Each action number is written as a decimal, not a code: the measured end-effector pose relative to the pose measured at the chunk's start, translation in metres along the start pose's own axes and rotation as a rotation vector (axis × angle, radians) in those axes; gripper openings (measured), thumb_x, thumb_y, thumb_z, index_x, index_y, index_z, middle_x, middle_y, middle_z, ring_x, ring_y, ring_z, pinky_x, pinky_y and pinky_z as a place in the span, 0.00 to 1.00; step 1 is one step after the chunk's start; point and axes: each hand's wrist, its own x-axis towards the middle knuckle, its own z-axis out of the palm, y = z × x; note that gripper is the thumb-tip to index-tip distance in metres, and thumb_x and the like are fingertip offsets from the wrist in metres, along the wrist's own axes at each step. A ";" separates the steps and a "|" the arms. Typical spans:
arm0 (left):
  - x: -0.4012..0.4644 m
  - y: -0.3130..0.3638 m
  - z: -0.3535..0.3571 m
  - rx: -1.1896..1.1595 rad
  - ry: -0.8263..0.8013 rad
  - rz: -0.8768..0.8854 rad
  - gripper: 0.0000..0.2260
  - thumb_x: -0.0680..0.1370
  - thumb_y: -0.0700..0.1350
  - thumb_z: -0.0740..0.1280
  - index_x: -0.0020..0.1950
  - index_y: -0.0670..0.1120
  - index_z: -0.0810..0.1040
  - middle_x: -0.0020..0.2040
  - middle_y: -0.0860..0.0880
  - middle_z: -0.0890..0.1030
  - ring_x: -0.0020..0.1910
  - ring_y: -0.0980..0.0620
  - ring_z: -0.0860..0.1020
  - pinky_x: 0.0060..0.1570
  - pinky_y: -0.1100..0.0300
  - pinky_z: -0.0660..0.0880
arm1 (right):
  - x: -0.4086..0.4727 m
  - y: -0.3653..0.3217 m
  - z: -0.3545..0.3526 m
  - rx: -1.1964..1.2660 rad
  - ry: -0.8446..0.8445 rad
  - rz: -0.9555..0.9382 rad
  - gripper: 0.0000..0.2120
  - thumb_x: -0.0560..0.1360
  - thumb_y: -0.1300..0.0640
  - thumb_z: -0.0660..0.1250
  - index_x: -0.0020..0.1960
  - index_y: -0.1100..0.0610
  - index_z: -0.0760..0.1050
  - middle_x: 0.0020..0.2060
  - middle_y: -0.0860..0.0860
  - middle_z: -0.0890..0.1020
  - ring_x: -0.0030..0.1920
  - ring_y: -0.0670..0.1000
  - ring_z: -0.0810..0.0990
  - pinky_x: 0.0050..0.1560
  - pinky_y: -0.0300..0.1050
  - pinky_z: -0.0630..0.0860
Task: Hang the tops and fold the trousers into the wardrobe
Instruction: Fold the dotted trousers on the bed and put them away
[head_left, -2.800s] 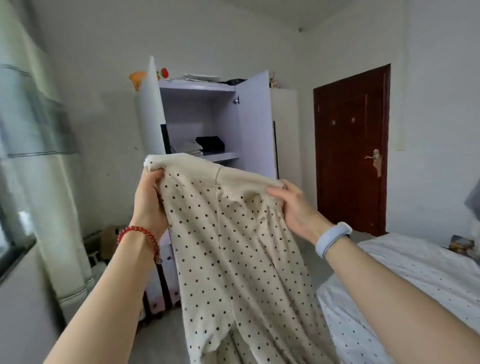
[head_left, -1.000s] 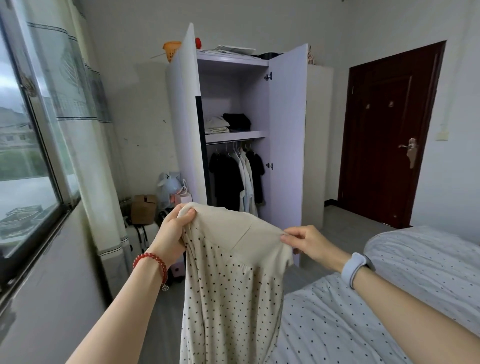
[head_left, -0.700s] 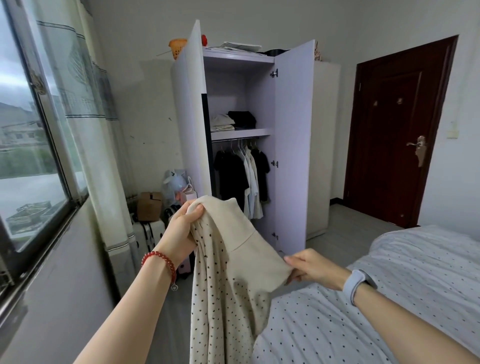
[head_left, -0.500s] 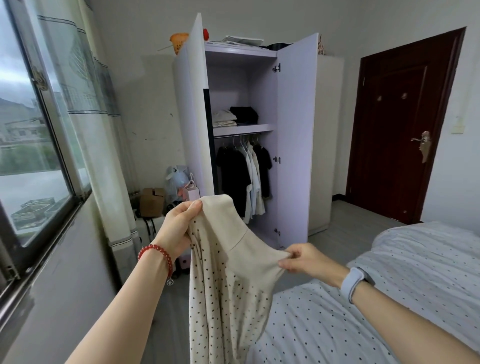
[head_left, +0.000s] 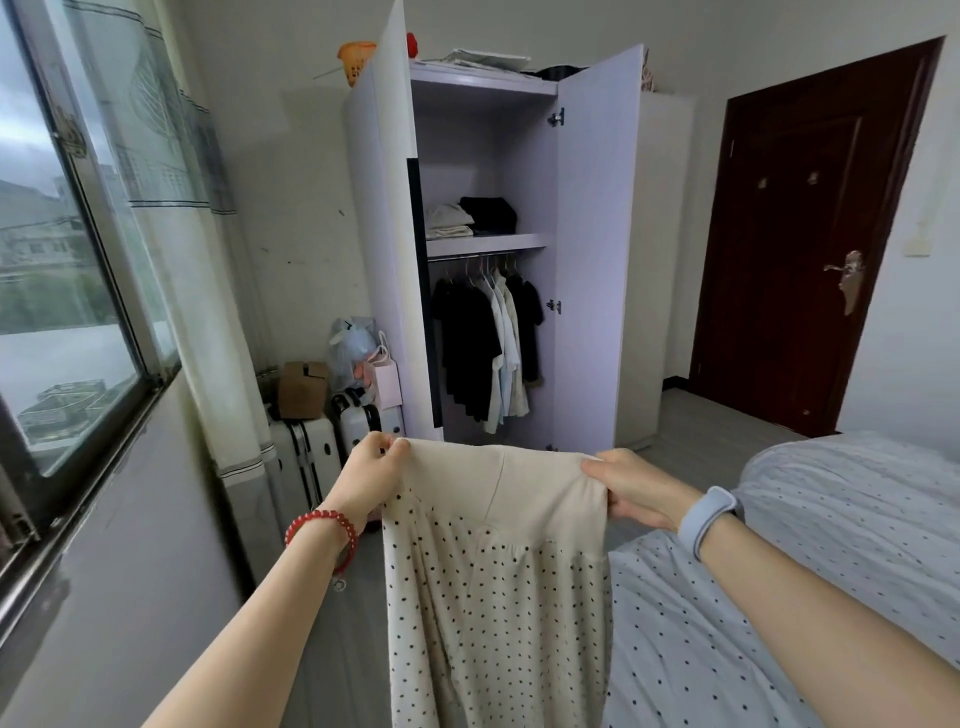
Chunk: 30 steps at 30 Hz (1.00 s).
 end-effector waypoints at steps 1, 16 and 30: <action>-0.002 0.001 0.002 -0.049 -0.027 -0.016 0.11 0.81 0.49 0.56 0.55 0.43 0.71 0.41 0.46 0.73 0.37 0.50 0.72 0.35 0.59 0.70 | -0.002 -0.002 0.003 0.020 0.023 -0.013 0.11 0.79 0.65 0.55 0.39 0.61 0.69 0.35 0.55 0.75 0.35 0.51 0.75 0.34 0.43 0.75; -0.041 0.021 0.041 -0.322 -0.299 0.256 0.06 0.82 0.48 0.56 0.46 0.50 0.67 0.37 0.47 0.71 0.38 0.50 0.67 0.42 0.55 0.69 | -0.029 -0.047 0.048 0.316 -0.070 -0.201 0.07 0.77 0.67 0.61 0.52 0.68 0.76 0.39 0.58 0.80 0.39 0.53 0.81 0.39 0.45 0.82; -0.050 0.027 0.069 -0.466 -0.182 0.223 0.14 0.73 0.35 0.69 0.52 0.45 0.67 0.43 0.44 0.82 0.40 0.48 0.79 0.43 0.51 0.78 | -0.043 -0.069 0.044 -0.030 0.065 -0.230 0.07 0.72 0.63 0.69 0.50 0.63 0.80 0.36 0.48 0.79 0.37 0.40 0.74 0.24 0.21 0.66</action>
